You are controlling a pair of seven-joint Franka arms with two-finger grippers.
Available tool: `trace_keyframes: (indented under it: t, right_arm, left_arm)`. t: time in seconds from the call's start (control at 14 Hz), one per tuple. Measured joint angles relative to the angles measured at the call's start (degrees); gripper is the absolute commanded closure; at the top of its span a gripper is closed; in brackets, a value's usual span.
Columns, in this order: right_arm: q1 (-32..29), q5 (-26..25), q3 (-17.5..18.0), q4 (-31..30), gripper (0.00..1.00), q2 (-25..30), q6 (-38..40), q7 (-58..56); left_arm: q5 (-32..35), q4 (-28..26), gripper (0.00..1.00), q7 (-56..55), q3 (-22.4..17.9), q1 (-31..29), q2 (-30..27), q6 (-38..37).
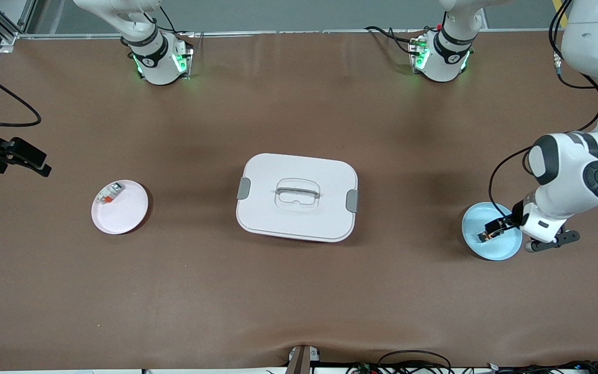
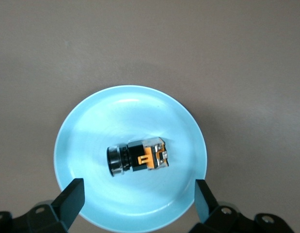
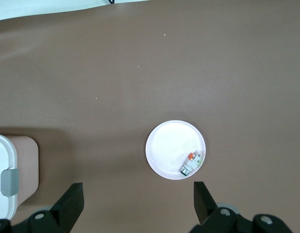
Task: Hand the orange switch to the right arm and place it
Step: 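Move the left gripper down over the black-orange switch on the blue plate, then close the left gripper on the switch and lift it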
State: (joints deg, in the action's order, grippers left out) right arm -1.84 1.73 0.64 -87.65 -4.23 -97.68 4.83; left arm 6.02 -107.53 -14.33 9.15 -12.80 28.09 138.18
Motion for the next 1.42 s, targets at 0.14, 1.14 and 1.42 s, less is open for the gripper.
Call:
trace_keyframes:
  t: [0.14, 1.14, 1.42]
  right_arm:
    - [0.0, 0.0, 0.0, 0.0, 0.0, -0.6, 0.0, 0.0]
    - [0.0, 0.0, 0.3, 0.0, 0.0, -1.4, 0.1, 0.0]
    - [0.1, 0.0, 0.4, 0.0, 0.0, -1.6, 0.2, 0.0]
  left_arm:
    - [2.3, 1.0, 0.0, -1.6, 0.0, 0.0, 2.0, 0.5]
    - [11.7, 4.0, 0.0, -14.5, 0.0, 0.6, 7.8, 1.5]
    - [11.8, 4.0, 0.0, -15.2, 0.0, 0.7, 8.8, 1.5]
